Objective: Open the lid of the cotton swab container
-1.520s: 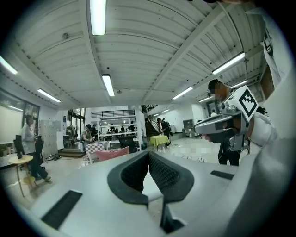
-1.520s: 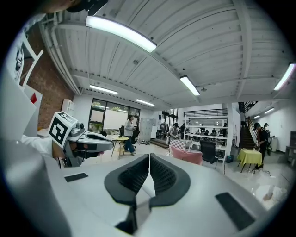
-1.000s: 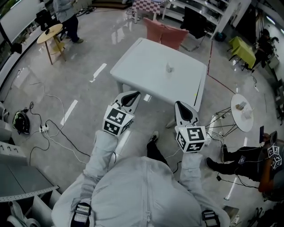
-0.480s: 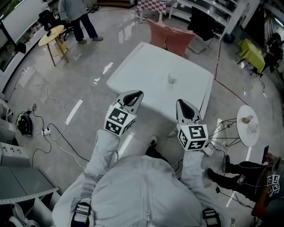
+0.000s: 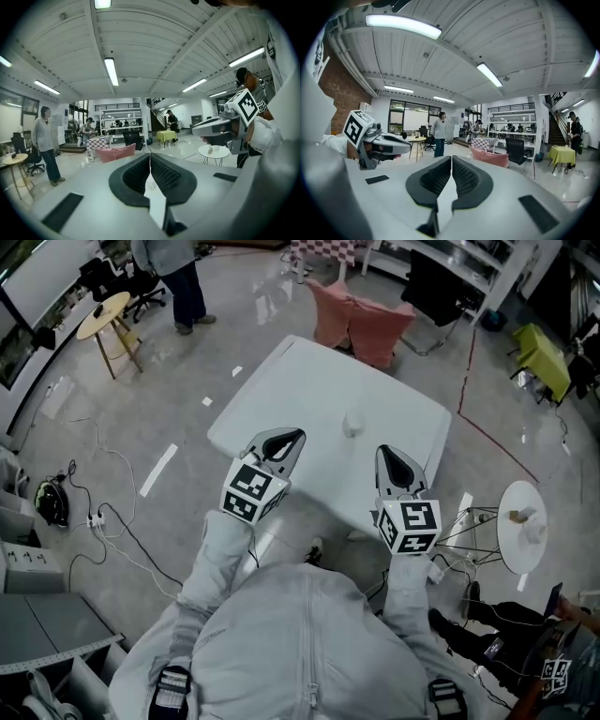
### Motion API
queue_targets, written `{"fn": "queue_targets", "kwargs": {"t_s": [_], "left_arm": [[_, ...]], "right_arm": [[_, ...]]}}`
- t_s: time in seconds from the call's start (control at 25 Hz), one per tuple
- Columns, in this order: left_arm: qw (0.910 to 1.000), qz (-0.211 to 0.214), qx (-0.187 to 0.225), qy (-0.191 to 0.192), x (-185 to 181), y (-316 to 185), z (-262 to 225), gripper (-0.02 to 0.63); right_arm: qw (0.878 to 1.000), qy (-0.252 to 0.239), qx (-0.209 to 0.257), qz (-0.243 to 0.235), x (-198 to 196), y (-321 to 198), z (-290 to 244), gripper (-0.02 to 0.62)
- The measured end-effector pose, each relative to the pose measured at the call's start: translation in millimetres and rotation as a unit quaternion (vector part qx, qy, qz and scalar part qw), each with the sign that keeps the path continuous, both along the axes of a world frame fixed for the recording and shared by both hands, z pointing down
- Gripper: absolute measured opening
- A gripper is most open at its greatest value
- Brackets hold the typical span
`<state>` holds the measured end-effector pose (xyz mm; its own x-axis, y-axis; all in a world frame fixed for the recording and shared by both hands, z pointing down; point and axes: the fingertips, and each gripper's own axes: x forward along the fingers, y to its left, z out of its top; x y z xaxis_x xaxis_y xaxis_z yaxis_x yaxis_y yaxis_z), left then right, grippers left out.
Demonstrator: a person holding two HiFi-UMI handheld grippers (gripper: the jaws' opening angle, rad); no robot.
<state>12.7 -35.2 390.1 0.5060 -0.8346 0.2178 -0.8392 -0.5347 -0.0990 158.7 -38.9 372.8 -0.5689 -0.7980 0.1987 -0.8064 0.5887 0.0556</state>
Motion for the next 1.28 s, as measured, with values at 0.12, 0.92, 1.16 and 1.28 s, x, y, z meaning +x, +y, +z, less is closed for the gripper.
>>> {"fn": "queue_targets", "kwargs": {"t_s": [0.12, 0.92, 1.16, 1.28], "left_arm": [[1.0, -0.001, -0.006, -0.001, 9, -22, 4, 0.023], [0.9978, 0.004, -0.064, -0.018, 30, -129, 61, 0.023], [0.9956, 0.035, -0.087, -0.003, 11, -162, 86, 0.023], [0.993, 0.056, -0.103, -0.007, -5, -179, 99, 0.023]], "right_arm": [[1.0, -0.002, -0.007, 0.0, 9, -24, 5, 0.035], [0.995, -0.059, -0.079, -0.016, 15, -136, 77, 0.037], [0.991, -0.083, -0.106, 0.002, -5, -156, 106, 0.175], [0.99, -0.074, -0.119, 0.023, -18, -171, 127, 0.188]]}}
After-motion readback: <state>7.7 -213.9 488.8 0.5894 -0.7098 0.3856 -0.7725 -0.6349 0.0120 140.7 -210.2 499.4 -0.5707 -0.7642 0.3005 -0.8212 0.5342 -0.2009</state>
